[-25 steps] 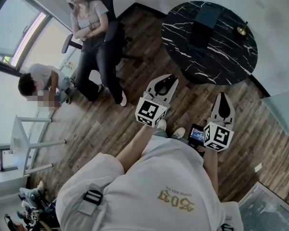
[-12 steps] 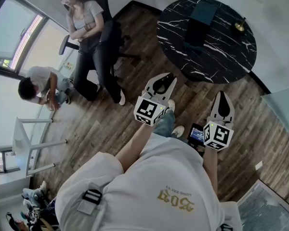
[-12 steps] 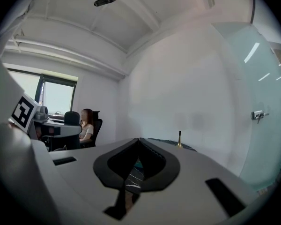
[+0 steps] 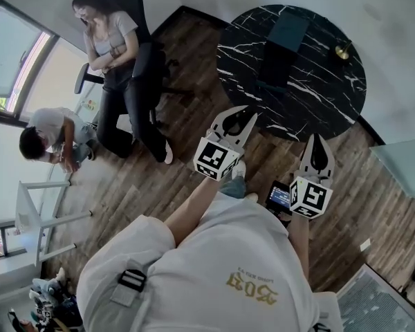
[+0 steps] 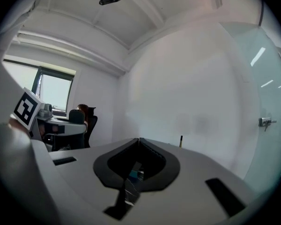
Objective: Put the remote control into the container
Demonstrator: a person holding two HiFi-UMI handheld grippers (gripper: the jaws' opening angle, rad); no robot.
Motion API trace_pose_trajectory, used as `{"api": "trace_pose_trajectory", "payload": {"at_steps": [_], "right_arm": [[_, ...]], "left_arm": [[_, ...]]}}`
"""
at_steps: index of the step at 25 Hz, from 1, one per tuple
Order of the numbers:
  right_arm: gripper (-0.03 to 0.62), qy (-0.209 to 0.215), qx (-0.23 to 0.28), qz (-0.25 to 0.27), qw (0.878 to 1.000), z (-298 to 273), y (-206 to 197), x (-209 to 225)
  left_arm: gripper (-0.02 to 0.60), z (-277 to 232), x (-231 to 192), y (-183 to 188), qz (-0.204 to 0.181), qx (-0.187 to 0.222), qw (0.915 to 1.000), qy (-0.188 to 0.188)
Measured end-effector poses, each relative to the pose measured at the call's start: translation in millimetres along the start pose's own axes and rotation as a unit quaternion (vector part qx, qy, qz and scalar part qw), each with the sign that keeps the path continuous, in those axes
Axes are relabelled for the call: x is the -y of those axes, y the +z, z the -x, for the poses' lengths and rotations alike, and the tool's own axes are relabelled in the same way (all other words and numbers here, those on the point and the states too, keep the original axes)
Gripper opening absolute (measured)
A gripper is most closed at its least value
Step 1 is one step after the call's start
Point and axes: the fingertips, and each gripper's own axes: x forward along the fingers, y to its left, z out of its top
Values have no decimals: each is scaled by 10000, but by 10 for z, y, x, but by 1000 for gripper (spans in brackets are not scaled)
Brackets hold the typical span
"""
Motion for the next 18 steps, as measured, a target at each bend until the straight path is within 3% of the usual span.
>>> {"api": "trace_pose_trajectory", "payload": {"at_steps": [9,18], "right_arm": [[12,-171,4,-63,9998,-564,78,80],[12,-304,-142,-84,9994,-804,3,-7]], "left_arm": [[66,-507,-456,73,-28,-35,9999,-117],[64,-718,-652,-19,65,-97,9993,-351]]}}
